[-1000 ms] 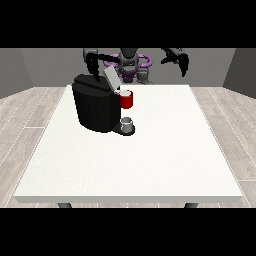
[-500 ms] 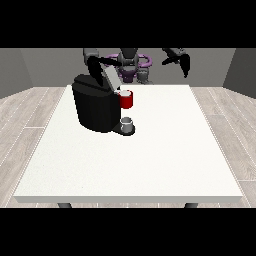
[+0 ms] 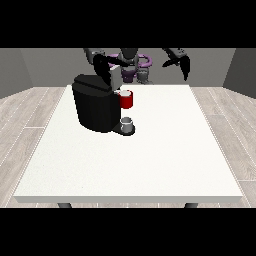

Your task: Insert the coffee pod into the coffee machine and close the lid

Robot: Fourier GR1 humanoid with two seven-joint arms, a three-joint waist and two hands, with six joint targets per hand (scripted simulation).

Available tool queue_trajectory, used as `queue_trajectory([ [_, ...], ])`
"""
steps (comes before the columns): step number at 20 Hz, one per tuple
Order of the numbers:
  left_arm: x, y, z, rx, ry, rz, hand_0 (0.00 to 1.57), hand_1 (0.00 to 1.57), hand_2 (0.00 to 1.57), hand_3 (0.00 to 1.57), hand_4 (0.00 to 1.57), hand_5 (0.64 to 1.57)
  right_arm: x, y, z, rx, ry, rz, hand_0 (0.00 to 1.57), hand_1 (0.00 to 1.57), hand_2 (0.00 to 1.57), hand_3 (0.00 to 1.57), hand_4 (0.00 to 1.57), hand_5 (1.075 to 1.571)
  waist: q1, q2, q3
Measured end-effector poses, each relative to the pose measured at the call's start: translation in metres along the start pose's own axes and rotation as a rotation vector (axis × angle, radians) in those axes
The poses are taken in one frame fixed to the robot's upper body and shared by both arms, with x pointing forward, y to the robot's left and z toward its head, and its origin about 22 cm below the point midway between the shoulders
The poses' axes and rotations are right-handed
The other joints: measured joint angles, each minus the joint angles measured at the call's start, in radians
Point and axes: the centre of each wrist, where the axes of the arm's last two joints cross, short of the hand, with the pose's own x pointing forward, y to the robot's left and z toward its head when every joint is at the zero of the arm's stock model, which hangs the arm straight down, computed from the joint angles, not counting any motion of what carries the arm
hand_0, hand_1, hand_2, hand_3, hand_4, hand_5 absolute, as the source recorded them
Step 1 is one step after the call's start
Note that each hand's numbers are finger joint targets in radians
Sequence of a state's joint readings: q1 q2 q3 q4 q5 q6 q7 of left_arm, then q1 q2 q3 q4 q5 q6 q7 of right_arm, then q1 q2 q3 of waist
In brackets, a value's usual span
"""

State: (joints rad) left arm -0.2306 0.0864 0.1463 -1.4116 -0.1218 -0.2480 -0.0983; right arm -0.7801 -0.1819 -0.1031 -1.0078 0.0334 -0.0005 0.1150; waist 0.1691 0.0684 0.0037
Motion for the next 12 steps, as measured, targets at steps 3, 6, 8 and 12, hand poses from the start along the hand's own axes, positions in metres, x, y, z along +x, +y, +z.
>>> queue_trajectory([
  [3,0.002,0.002,-0.004,-0.001,-0.012,-0.003,0.00,0.00,0.00,0.00,0.36,1.571,0.011,0.001,-0.003,-0.002,-0.004,0.032,0.00,0.00,0.00,0.00,0.00,1.571,0.003,0.015,0.0019],
  [6,0.004,-0.005,-0.005,-0.017,-0.015,-0.006,0.00,0.00,0.00,0.00,0.34,1.571,0.016,-0.001,-0.005,-0.019,0.012,0.050,0.00,0.00,0.00,0.00,0.00,1.571,0.017,0.020,0.0047],
  [8,0.008,-0.006,-0.009,-0.027,-0.030,-0.005,0.00,0.00,0.00,0.00,0.33,1.571,0.022,-0.003,-0.005,-0.042,0.002,0.074,0.00,0.00,0.00,0.00,0.00,1.571,0.029,0.032,0.0054],
  [12,0.014,-0.010,-0.015,-0.054,-0.054,-0.004,0.00,0.00,0.00,0.00,0.38,1.571,0.035,-0.009,-0.007,-0.086,0.012,0.140,0.00,0.00,0.00,0.00,0.20,1.571,0.057,0.050,0.0108],
])
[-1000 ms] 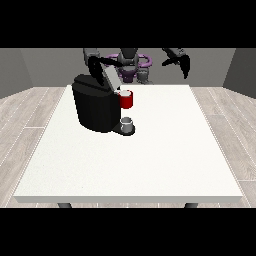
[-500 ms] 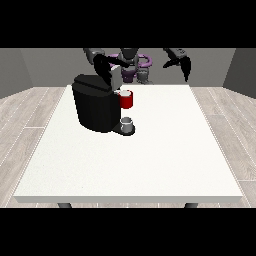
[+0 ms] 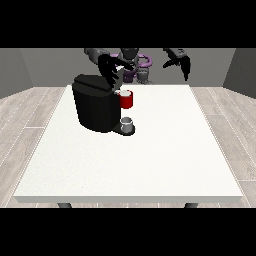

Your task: Insert the coffee pod into the coffee machine and close the lid

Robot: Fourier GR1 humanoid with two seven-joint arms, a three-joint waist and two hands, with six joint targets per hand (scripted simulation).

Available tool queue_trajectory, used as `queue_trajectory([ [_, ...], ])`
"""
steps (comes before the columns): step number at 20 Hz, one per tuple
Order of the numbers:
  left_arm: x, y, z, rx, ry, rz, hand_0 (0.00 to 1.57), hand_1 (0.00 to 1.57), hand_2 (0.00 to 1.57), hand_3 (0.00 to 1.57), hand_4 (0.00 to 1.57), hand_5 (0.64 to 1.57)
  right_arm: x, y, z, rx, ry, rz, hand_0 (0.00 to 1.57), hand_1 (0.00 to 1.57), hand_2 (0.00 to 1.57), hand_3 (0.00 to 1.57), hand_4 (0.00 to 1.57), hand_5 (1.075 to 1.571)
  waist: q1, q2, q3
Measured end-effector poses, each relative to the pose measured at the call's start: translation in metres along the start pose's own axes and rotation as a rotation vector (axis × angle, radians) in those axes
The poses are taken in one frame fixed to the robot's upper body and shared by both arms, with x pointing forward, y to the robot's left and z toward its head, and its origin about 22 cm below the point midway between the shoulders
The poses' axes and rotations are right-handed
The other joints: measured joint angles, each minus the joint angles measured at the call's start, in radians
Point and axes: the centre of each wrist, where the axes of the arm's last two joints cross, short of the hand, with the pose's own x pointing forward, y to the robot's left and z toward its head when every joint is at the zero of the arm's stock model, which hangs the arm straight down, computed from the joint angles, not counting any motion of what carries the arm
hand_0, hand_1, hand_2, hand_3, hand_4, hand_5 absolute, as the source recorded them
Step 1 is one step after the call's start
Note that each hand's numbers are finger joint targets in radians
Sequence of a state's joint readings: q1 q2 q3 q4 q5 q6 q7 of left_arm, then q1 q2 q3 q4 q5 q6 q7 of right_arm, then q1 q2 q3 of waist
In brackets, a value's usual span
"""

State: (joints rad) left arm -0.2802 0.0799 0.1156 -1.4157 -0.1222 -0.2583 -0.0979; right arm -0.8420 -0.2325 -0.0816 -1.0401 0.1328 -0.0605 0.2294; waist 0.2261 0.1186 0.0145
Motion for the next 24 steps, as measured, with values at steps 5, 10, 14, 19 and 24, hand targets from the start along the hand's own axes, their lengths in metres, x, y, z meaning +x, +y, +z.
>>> queue_trajectory([
  [5,0.007,-0.002,-0.008,-0.029,-0.032,0.001,0.00,0.00,0.00,0.00,0.38,1.571,0.021,-0.018,-0.005,-0.048,0.013,0.083,0.00,0.00,0.00,0.00,0.24,1.571,0.050,0.032,0.0069],
  [10,0.015,-0.011,-0.018,-0.069,-0.079,0.003,0.00,0.00,0.00,0.00,0.43,1.571,0.037,-0.035,-0.002,-0.106,0.057,0.105,0.00,0.00,0.00,0.00,0.15,1.571,0.088,0.058,0.0142],
  [14,0.022,-0.014,-0.026,-0.097,-0.100,0.005,0.00,0.00,0.00,0.00,0.37,1.571,0.050,-0.051,0.001,-0.143,0.057,0.142,0.00,0.00,0.00,0.00,0.00,1.571,0.123,0.085,0.0195],
  [19,0.033,-0.021,-0.037,-0.141,-0.140,0.007,0.00,0.00,0.00,0.00,0.36,1.571,0.072,-0.078,0.003,-0.206,0.017,0.207,0.00,0.00,0.00,0.00,0.00,1.571,0.191,0.131,0.0254],
  [24,0.043,-0.027,-0.047,-0.184,-0.179,0.003,0.00,0.00,0.00,0.00,0.20,1.571,0.087,-0.094,0.005,-0.260,0.023,0.132,0.00,0.00,0.00,0.00,0.00,1.571,0.250,0.181,0.0353],
])
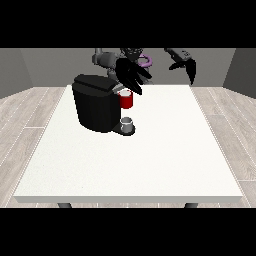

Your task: Insert the coffee pod into the coffee machine and close the lid

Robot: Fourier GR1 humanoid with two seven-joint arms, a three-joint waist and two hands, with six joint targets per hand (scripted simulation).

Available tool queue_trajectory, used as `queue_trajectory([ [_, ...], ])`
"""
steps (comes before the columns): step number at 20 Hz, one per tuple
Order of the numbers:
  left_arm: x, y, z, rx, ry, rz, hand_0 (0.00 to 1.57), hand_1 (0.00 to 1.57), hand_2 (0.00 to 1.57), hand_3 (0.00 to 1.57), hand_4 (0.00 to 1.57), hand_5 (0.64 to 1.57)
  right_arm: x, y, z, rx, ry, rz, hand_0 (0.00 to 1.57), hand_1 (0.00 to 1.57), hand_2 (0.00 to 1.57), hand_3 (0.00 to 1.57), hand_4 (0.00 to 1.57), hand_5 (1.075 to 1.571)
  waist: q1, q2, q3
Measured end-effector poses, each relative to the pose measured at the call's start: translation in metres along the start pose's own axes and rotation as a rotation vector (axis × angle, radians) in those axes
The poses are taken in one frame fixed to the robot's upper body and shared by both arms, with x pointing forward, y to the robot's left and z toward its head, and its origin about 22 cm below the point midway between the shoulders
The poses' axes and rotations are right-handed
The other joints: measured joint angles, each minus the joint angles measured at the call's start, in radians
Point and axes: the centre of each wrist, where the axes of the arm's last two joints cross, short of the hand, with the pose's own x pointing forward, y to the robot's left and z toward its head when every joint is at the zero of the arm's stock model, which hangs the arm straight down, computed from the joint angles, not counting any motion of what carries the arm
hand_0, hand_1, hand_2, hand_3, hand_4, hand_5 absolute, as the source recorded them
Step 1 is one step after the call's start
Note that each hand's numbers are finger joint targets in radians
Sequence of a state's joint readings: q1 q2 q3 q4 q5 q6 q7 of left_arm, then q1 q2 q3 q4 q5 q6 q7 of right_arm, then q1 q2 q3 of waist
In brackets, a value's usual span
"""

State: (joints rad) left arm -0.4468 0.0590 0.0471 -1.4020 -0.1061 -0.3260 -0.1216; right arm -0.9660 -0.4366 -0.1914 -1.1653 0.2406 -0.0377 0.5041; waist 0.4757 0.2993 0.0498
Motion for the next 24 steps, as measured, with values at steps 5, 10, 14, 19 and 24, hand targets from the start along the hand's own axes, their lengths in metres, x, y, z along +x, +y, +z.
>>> queue_trajectory([
  [5,0.014,-0.003,-0.016,-0.038,-0.047,-0.013,0.00,0.00,0.00,0.00,0.27,1.571,0.048,0.029,0.008,0.087,-0.251,-0.075,0.00,0.00,0.00,0.00,0.00,1.571,0.076,0.049,-0.0342],
  [10,0.027,0.001,-0.024,-0.049,-0.068,-0.020,0.00,0.00,0.00,0.00,0.34,1.571,0.066,0.055,0.009,0.147,-0.353,-0.114,0.00,0.00,0.00,0.00,0.10,1.571,0.088,0.070,-0.0458],
  [14,0.030,-0.005,-0.022,-0.052,-0.083,-0.036,0.00,0.00,0.00,0.00,0.26,1.571,0.069,0.066,0.004,0.164,-0.403,-0.140,0.00,0.00,0.00,0.00,0.00,1.571,0.080,0.080,-0.0484],
  [19,0.017,-0.012,-0.009,-0.025,-0.030,-0.013,0.00,0.00,0.00,0.00,0.27,1.571,0.058,0.104,0.012,0.256,-0.441,-0.164,0.00,0.00,0.00,0.00,0.17,1.571,0.027,0.023,-0.0495],
  [24,-0.003,-0.001,0.013,0.039,0.034,0.015,0.00,0.00,0.00,0.00,0.27,1.571,0.035,0.148,0.031,0.365,-0.483,-0.218,0.00,0.00,0.00,0.00,0.26,1.571,-0.049,-0.045,-0.0499],
])
